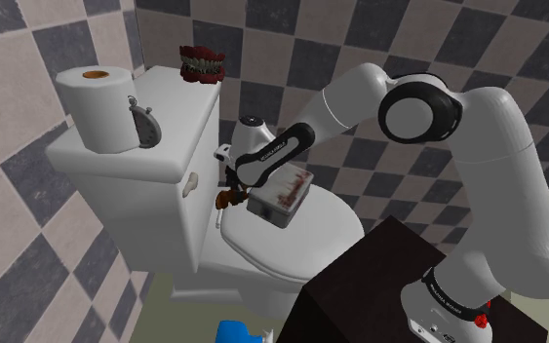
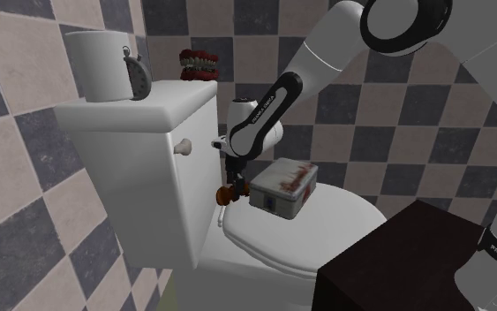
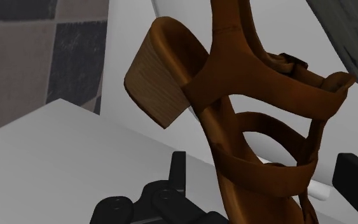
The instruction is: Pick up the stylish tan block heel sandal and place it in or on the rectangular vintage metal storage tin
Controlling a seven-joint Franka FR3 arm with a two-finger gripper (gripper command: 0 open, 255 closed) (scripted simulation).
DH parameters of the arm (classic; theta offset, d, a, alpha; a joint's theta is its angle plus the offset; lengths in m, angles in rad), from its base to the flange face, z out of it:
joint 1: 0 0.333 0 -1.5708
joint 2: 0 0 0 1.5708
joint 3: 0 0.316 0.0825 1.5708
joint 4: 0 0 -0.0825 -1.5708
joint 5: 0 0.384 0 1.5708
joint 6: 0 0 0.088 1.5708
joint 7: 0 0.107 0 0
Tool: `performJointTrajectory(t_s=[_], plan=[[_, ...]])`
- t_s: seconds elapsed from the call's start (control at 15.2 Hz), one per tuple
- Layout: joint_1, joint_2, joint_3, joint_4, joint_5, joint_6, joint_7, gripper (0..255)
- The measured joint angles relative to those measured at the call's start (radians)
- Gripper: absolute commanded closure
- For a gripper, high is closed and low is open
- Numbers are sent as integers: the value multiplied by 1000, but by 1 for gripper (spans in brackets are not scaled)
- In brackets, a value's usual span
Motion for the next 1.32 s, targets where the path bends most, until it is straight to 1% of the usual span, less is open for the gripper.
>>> performJointTrajectory(t_s=[0.4,0.46,1.12,1.32], plan=[[0,4,0,3,-1,1,-1,0],[0,4,0,3,-1,1,-1,255],[0,4,0,3,0,2,-1,255],[-1,-16,1,-3,1,-14,-1,255]])
